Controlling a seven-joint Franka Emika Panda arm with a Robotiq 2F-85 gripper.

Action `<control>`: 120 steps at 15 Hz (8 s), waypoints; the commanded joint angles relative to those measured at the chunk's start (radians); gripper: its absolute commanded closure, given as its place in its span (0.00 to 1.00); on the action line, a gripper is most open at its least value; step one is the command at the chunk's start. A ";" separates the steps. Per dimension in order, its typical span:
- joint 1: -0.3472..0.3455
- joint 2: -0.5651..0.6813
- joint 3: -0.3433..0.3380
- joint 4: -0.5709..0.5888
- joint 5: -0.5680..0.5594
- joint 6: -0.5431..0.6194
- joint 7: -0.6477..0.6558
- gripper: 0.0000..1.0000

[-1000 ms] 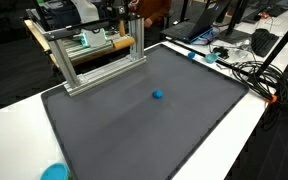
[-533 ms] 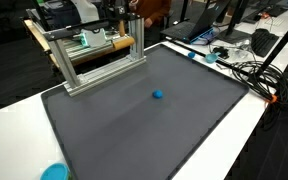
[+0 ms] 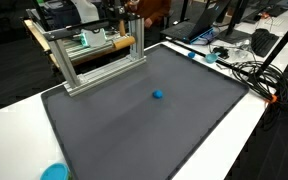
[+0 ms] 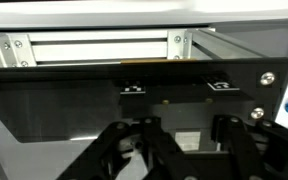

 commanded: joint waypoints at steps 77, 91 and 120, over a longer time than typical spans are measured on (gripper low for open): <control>-0.032 0.859 0.053 0.600 0.019 0.352 -0.005 0.77; 0.007 0.955 0.025 0.668 -0.093 0.378 0.131 0.77; -0.052 0.931 0.040 0.747 0.056 0.183 -0.014 0.77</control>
